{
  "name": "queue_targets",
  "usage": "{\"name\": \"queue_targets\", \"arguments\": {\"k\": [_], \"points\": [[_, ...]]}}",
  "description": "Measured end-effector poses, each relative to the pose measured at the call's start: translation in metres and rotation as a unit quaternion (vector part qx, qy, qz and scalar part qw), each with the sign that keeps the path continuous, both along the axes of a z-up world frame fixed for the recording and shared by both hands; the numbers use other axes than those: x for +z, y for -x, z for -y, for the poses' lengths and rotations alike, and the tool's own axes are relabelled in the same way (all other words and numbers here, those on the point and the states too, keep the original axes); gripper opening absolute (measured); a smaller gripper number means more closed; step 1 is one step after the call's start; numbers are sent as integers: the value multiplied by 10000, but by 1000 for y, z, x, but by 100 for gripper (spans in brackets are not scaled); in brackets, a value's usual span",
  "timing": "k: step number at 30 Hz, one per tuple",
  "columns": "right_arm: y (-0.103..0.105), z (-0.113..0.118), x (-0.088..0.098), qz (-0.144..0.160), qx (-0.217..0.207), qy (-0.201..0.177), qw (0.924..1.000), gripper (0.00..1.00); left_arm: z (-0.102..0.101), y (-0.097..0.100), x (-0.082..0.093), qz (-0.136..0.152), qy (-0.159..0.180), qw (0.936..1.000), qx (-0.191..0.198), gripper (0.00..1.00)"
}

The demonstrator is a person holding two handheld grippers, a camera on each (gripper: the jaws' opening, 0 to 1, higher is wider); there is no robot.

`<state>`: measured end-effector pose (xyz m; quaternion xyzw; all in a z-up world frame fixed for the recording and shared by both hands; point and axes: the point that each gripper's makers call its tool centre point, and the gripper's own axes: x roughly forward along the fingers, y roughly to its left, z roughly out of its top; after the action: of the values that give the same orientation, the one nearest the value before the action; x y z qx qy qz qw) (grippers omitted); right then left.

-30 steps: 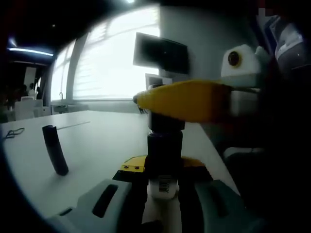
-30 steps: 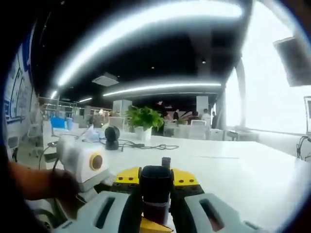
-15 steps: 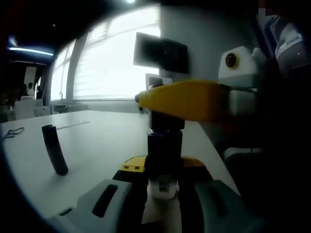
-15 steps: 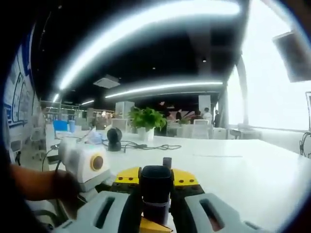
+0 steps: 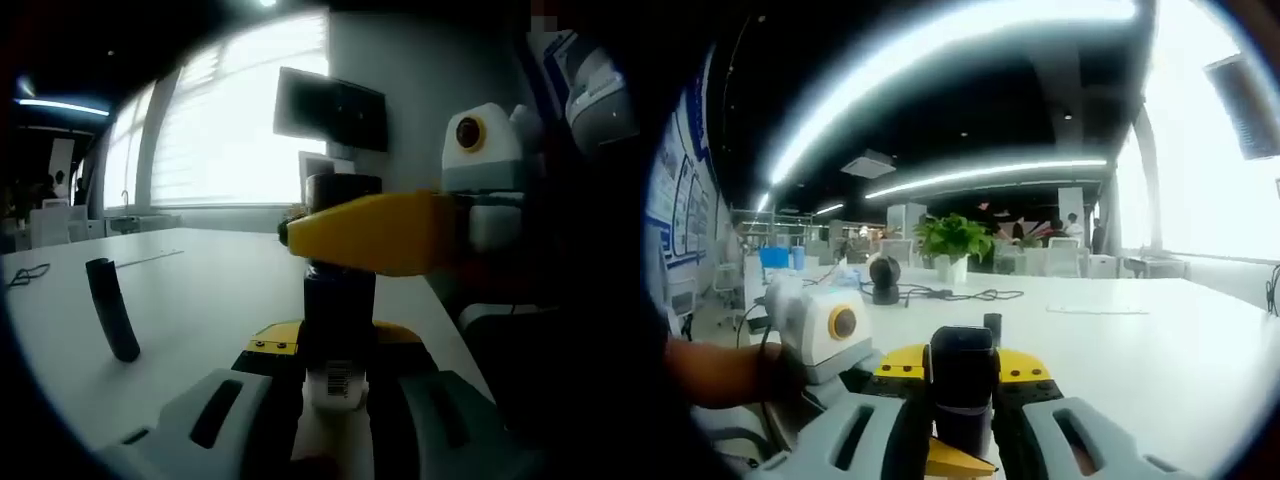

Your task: Pick up cosmetic bottle twist off cap place on table pick up cap screw tight cap place on table

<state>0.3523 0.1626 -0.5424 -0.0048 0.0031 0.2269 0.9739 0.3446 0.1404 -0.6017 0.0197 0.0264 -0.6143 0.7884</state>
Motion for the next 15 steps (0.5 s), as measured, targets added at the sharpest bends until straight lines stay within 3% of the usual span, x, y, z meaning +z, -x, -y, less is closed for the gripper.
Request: {"name": "queue_targets", "arguments": {"k": [13,15], "points": [[3,-2,15,198,327,8,9993,28,0,1,0,-4,5,10000,-4,14],[5,-5,18,271,542,196,9980,28,0,1,0,-3,8,10000,-6,14]]}}
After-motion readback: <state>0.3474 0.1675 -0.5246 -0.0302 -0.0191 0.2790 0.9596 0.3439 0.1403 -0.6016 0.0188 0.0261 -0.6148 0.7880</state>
